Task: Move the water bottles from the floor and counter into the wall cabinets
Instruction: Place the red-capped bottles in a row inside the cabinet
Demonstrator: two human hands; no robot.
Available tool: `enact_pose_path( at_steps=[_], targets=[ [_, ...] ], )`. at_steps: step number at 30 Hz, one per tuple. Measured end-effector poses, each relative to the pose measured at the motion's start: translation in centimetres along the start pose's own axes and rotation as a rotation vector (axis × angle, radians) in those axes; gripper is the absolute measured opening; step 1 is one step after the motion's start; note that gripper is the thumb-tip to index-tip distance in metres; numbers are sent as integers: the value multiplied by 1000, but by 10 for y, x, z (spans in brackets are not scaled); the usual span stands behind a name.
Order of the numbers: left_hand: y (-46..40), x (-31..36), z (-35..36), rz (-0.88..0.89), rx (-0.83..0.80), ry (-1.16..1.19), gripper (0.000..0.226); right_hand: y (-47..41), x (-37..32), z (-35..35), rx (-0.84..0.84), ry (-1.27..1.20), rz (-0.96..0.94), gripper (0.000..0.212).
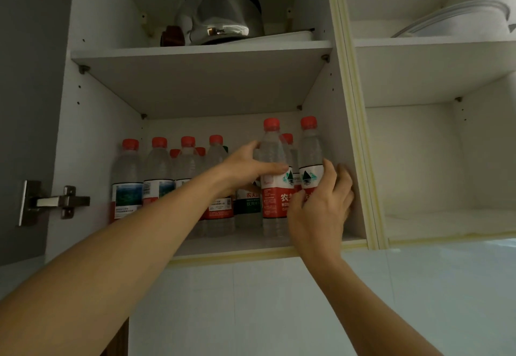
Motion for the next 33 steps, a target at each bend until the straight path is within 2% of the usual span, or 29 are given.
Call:
enact_pose_path(
  at_steps=[2,5,9,10,12,13,15,20,28,33],
  targets=[
    [-2,2,-4,4,7,-52,90,-3,2,-1,-29,-27,26,62],
    [-6,1,-11,46,6,-277,71,-5,5,-3,-54,-38,49,62],
    [-12,-6,-22,9,18,-586,64,-5,5,-4,-82,-38,60,61],
    [-13,-9,-25,-12,28,-675,65,-5,5,-4,-88,-41,67,61],
    [-14,-16,-29,-65,72,-824,90,-6,5,-4,-90,-48,77,62],
    [-14,-21,-28,-76,107,-853,105,-6,5,-3,-87,-53,78,61],
    [-14,-28,-26,-37,170,-882,119,-6,5,-3,-83,-60,83,60],
    [-16,-37,-24,111,262,-1014,125,-7,6,-2,-93,-59,99,58],
    [-15,-46,-20,170,236,-1037,102,-7,5,-2,-93,-55,86,58],
    [-19,-45,-14,126,215,-1102,102,-7,5,-2,-91,-46,83,60]
  ],
)
Point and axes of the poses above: each hand's wrist, its own y-axis away from the middle knuckle, its own z-axis out of the palm, x = y × z, the point moved 1 cm from there along -y, towards the middle knuckle, and after that the axes turned 13 degrees about z, right-handed, at the moved point
